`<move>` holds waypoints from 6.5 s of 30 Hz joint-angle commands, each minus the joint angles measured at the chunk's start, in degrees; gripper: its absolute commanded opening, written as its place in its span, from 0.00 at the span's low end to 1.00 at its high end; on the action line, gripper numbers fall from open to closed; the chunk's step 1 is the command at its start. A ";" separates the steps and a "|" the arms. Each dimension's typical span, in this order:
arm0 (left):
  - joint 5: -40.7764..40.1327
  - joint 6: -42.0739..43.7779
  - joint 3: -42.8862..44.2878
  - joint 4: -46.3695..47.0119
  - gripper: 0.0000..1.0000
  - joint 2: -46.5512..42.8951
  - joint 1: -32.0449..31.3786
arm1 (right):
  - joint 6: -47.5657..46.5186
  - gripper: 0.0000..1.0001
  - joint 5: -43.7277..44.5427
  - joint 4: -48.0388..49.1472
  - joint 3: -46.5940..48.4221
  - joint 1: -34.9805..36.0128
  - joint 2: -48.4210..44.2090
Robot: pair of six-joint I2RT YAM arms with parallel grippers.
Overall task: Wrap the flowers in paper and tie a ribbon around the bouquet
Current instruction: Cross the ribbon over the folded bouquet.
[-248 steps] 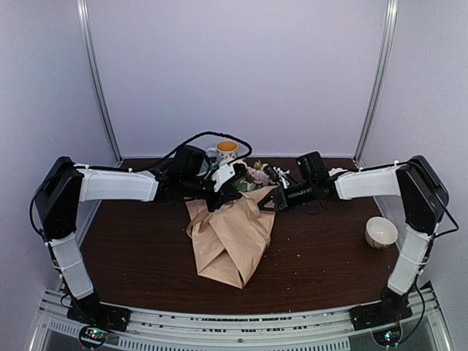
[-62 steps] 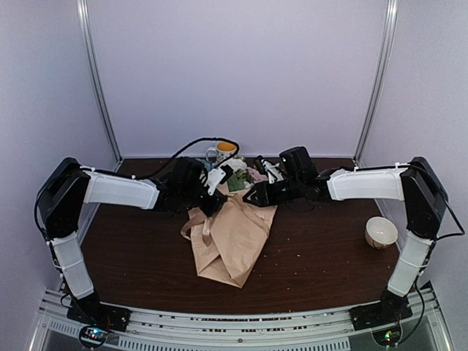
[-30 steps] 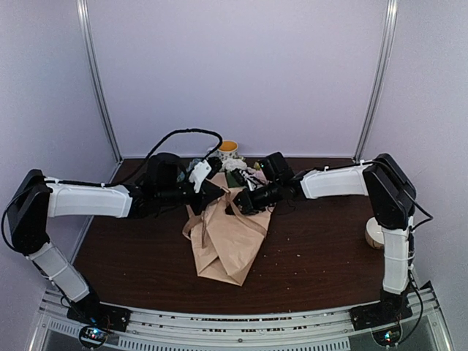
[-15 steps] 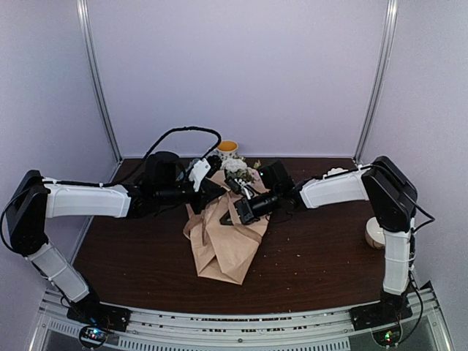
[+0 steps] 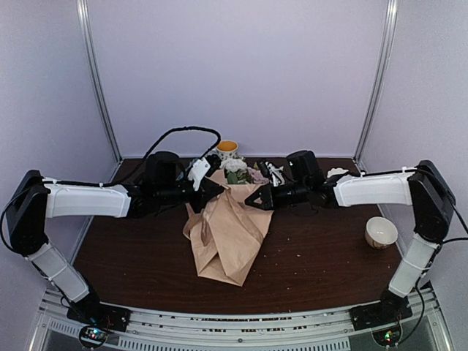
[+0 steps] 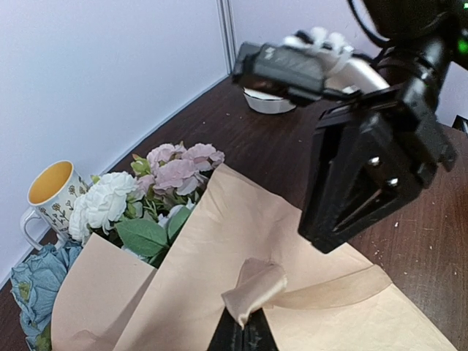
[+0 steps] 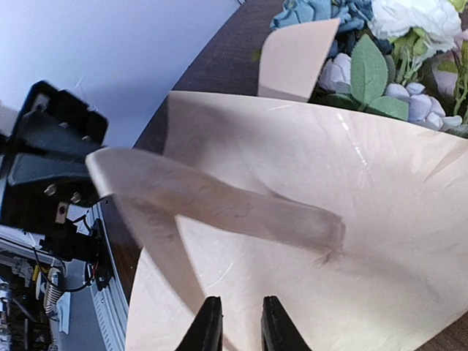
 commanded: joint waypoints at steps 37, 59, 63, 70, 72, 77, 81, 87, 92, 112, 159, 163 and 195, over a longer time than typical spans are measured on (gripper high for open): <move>1.21 -1.77 1.85 2.42 0.00 2.00 0.36 | -10.98 0.41 47.38 36.81 -6.53 15.20 8.57; 3.61 -2.22 3.01 2.49 0.00 3.52 0.36 | -13.33 0.42 37.78 45.57 -1.85 13.33 14.88; 3.57 -2.43 3.47 2.01 0.00 3.62 0.31 | -12.93 0.24 35.84 46.99 -1.40 12.94 15.81; 1.53 -3.41 3.16 2.30 0.00 3.06 0.44 | -13.46 0.00 31.89 46.47 -4.50 12.35 12.96; 0.23 -3.64 3.72 1.66 0.00 3.21 0.45 | -13.95 0.00 28.91 44.03 -5.70 12.37 11.05; -4.88 -3.61 4.63 -0.50 0.00 3.13 0.49 | -13.92 0.00 17.94 30.64 -7.97 12.33 4.76; -4.12 -2.22 6.19 -2.69 0.00 4.13 0.53 | -10.90 0.00 8.23 23.67 -9.43 12.35 1.56; -3.59 -1.86 5.30 -3.29 0.00 5.23 0.49 | -4.00 0.00 -4.22 21.69 -11.03 12.26 -0.45; -2.97 -1.10 4.49 -3.92 0.00 5.73 0.54 | -1.54 0.00 -8.93 17.40 -10.46 12.07 -1.10; -0.46 -2.39 3.33 -1.20 0.00 7.64 0.53 | -4.06 0.25 -1.57 11.39 -8.33 10.19 -1.69; -2.90 -2.95 4.93 -2.74 0.00 9.63 0.80 | 0.32 0.00 -7.97 12.67 -4.44 8.06 3.26; -2.08 -2.20 4.48 -3.06 0.29 8.10 1.03 | 1.12 0.00 -7.41 11.96 -5.07 7.60 2.93; -8.19 -6.84 -10.20 -17.47 0.63 -6.58 -1.13 | 3.19 0.00 -7.49 11.65 -0.06 4.99 7.42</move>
